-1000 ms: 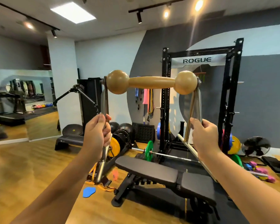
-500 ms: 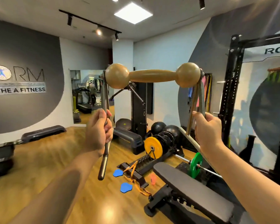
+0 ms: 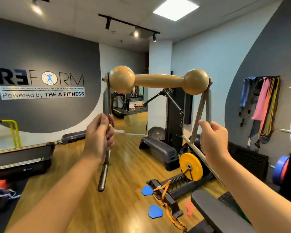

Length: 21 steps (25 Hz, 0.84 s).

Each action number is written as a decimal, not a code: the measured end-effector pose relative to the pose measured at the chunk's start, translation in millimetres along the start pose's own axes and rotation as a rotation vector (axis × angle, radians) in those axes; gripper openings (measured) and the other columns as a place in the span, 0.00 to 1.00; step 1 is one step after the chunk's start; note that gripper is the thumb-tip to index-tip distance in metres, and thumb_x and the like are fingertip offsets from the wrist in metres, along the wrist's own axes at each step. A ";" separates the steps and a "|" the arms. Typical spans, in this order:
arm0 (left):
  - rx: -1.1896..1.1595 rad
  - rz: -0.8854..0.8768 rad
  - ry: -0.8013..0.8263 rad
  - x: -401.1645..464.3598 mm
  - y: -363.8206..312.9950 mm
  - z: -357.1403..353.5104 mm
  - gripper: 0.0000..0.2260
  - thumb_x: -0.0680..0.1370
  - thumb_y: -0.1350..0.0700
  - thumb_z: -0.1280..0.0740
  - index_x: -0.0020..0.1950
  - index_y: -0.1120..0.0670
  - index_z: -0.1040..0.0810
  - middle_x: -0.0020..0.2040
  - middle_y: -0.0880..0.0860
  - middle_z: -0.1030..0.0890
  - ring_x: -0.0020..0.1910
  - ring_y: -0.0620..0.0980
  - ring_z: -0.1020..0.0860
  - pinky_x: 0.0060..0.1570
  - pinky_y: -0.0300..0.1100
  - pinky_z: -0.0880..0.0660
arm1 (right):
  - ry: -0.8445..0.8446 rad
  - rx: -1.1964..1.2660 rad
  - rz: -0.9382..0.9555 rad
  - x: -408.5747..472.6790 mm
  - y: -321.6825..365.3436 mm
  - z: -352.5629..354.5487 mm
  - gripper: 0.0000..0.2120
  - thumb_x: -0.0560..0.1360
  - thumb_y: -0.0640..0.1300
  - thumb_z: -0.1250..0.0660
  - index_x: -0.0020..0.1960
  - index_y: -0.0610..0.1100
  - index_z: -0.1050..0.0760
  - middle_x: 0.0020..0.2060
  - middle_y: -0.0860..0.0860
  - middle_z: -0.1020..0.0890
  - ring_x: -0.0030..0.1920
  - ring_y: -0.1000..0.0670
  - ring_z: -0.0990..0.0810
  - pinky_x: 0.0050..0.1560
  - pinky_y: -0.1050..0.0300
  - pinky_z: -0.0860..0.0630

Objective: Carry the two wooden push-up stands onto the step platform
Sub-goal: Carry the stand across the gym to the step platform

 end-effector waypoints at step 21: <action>0.194 -0.010 -0.359 250.4 220.2 66.5 0.20 0.83 0.40 0.41 0.47 0.54 0.21 0.28 0.51 0.38 0.20 0.46 0.42 0.22 0.38 0.46 | 0.387 0.133 -0.093 291.4 -249.7 -266.9 0.20 0.77 0.53 0.33 0.37 0.37 0.28 0.29 0.44 0.31 0.33 0.44 0.33 0.37 0.44 0.33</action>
Point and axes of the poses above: each hand's wrist, its own x-axis towards the middle knuckle, its own z-axis out of the back of the hand, y = z × x, the point moved 1 cm from there along x, towards the middle knuckle
